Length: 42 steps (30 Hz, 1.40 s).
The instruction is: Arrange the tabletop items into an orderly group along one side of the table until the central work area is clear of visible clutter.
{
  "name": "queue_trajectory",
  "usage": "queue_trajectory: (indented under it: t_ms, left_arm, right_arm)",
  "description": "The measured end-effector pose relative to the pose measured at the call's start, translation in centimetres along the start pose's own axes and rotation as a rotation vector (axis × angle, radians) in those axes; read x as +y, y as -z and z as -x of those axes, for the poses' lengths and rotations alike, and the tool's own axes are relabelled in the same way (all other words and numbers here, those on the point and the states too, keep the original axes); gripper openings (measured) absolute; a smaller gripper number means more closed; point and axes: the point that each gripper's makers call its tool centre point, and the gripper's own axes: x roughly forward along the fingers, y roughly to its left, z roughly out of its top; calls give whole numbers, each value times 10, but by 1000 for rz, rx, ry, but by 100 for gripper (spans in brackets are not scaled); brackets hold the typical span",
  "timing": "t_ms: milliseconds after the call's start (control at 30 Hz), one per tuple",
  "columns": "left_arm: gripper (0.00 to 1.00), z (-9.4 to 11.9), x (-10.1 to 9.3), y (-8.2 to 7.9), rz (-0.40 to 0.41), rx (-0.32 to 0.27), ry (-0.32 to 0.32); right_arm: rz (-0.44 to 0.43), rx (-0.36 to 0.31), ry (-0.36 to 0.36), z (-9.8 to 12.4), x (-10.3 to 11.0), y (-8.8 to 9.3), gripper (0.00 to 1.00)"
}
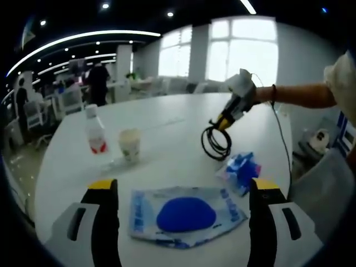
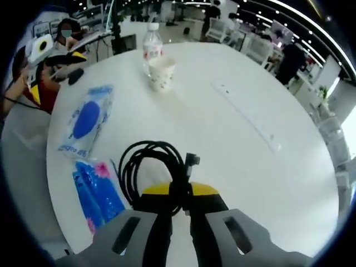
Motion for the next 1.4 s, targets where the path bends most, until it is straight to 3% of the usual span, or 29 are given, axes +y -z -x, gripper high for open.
queue_trajectory:
  t_ms: [367, 700, 1000, 1400]
  left_arm:
    - [94, 0, 0, 2, -3, 6, 0]
    - [94, -1, 0, 3, -5, 12, 1]
    - [93, -1, -1, 1, -10, 3, 6]
    - [93, -2, 2, 5, -10, 21, 5]
  right_arm:
    - [-18, -18, 2, 16, -4, 1, 9]
    - [-31, 5, -1, 22, -6, 11, 9]
    - [-73, 65, 23, 13, -21, 29, 10]
    - [-4, 141, 74, -9, -38, 41, 10]
